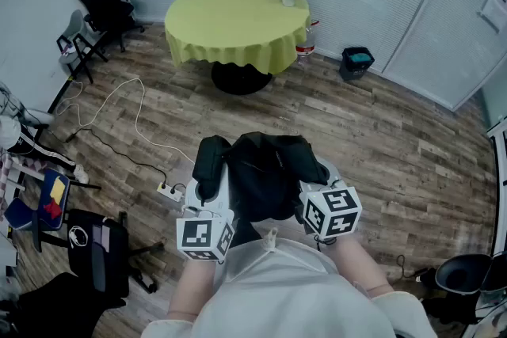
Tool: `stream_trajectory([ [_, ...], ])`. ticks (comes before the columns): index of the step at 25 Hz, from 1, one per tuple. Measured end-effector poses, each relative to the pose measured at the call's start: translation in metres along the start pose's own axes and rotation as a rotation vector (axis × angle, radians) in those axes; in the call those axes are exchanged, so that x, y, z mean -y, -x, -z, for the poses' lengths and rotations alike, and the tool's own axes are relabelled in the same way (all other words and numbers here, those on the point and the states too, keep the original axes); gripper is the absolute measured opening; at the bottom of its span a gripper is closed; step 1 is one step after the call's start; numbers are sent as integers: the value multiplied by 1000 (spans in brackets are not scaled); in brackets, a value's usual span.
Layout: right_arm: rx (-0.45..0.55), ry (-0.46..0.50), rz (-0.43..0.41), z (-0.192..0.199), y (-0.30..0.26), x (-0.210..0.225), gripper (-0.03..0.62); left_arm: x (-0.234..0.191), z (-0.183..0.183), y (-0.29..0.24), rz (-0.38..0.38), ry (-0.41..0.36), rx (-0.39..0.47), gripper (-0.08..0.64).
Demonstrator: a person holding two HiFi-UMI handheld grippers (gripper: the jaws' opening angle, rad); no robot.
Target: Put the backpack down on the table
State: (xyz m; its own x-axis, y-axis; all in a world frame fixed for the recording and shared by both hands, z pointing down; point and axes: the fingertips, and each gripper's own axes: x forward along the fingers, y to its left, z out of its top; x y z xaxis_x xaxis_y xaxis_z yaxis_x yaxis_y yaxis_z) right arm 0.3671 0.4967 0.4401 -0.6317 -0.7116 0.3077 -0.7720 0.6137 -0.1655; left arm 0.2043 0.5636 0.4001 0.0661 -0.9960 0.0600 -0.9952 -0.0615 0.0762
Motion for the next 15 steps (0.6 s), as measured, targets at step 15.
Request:
stream_trajectory([
  [15, -49, -39, 9, 14, -31, 7, 32, -19, 18, -26, 13, 41, -56, 34],
])
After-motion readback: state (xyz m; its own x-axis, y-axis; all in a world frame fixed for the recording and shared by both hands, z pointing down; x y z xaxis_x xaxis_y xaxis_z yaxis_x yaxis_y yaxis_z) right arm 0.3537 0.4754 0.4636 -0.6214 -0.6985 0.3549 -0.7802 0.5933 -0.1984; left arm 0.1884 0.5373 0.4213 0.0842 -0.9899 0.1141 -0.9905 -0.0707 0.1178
